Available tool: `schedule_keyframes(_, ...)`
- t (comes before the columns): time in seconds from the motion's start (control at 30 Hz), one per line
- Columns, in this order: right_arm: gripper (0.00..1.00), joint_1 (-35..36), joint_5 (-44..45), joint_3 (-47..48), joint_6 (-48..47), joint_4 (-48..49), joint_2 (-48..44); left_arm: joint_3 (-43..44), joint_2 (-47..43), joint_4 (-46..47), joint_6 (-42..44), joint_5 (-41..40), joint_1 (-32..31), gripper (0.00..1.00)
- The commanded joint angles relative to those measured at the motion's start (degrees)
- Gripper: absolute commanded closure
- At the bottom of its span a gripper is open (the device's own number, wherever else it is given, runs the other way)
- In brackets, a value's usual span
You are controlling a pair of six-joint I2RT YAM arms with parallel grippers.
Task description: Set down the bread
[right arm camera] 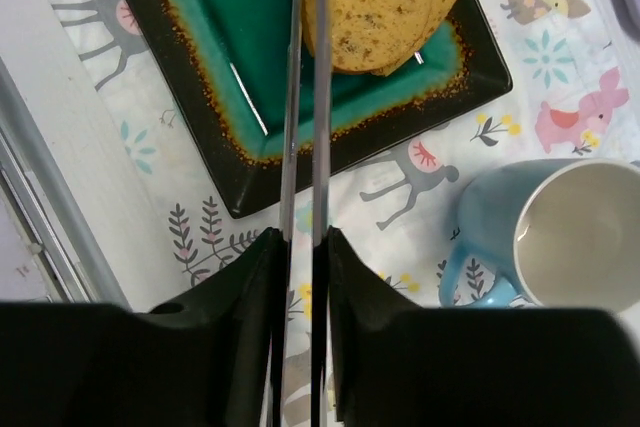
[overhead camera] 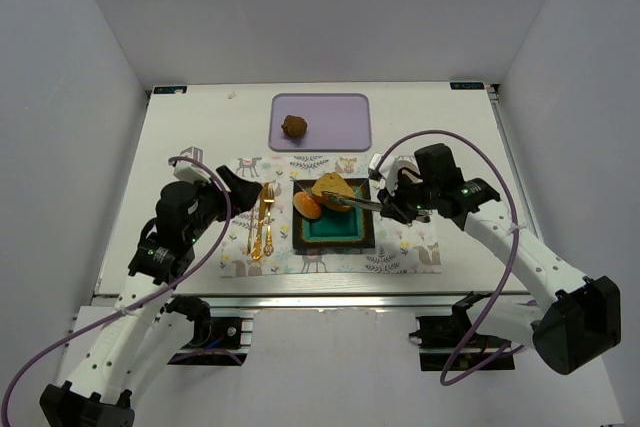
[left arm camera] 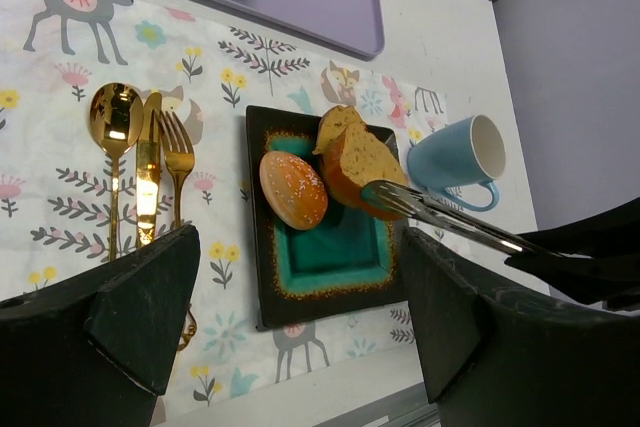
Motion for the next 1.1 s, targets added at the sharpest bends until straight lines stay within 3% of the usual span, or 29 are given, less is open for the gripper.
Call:
schedule_keyframes(0.0,0.69,0.6,-1.7,0.2,-2.8,0.9,-1.5,0.7,-0.3,0.7,0.7,0.5,0.1,0.09)
schedule_keyframes(0.1,0.57,0.6,-1.9,-0.1,-3.7,0.6,-1.7,0.6,-1.0,0.5,0.6,0.3,0.1,0.09)
schedule_keyframes(0.2,0.54,0.6,-2.5,0.0,-3.8,0.5,-2.1,0.2,-2.0,0.2,0.3,0.0,0.1,0.09)
schedule_keyframes(0.47,0.56,0.6,-3.1,1.6,0.1,3.6,-5.0,0.2,-2.9,-0.9,0.2,-0.5,0.1,0.09)
schedule_keyframes(0.63,0.60,-1.4,-0.5,4.9,9.5,8.9,-4.4,0.4,-2.2,0.1,0.3,-0.1,0.0,0.09)
schedule_keyframes(0.73,0.68,-7.4,1.8,8.4,18.7,12.1,-0.8,0.6,-1.6,0.6,0.4,0.2,0.1,0.09)
schedule_keyframes(0.9,0.83,-25.7,7.1,15.2,29.5,12.4,11.2,1.3,-1.0,0.9,1.1,0.3,0.1,0.09)
schedule_keyframes(0.93,0.84,-30.2,8.3,15.8,29.5,11.8,13.0,1.3,-1.0,0.9,1.1,0.3,0.1,0.09)
schedule_keyframes(1.07,0.86,-35.9,13.0,14.2,25.5,14.3,20.3,0.6,-1.2,1.3,1.0,0.6,0.1,0.09)
